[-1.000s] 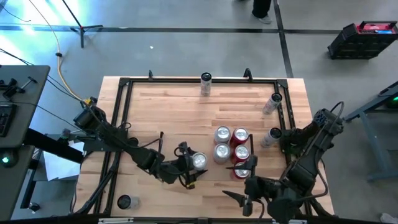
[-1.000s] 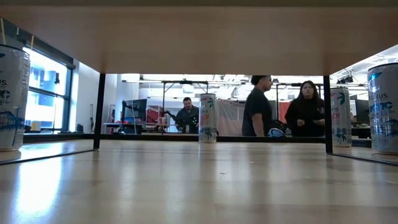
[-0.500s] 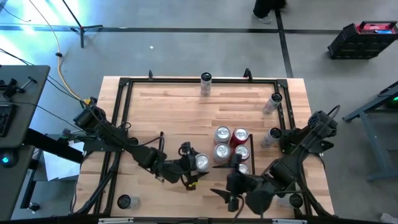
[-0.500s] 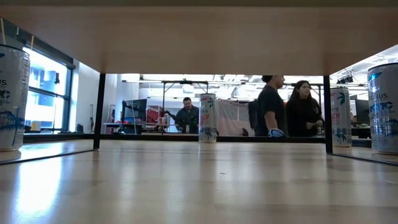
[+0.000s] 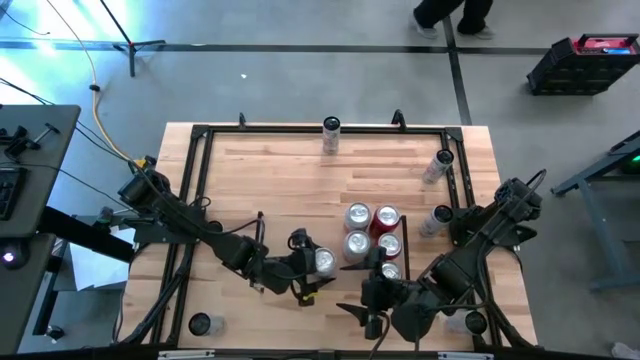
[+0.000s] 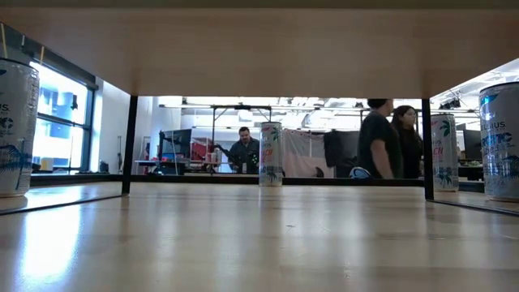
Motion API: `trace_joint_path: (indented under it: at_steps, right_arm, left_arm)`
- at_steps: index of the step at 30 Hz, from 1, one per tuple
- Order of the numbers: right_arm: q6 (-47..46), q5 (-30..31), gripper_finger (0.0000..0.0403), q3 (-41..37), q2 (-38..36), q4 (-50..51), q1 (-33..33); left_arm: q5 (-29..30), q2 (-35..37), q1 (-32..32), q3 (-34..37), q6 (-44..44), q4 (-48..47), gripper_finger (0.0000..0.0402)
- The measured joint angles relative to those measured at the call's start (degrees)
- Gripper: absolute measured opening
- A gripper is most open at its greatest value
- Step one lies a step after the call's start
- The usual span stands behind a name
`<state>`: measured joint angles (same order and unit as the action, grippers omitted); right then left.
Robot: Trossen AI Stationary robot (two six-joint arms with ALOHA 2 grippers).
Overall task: Place canned beverage on shelf
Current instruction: Put the pink-white soda can on the shelf aligned with the other pink-white soda cans
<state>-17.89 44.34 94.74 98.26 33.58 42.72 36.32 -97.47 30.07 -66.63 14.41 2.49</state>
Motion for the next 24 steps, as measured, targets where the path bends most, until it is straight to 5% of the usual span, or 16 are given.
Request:
trace_joint_path:
  at_steps: [13,24]
  right_arm:
    - [0.42,0.0,0.0341,0.0,0.0,0.49,-0.02]
    - [-0.02,0.0,0.0341,0.0,0.0,0.87,0.0]
  left_arm:
    - [2.88,2.48,1.74,-0.07,-2.55,-1.68,0.0361]
    - [2.67,6.38,4.03,-0.05,2.91,-14.46,0.0362]
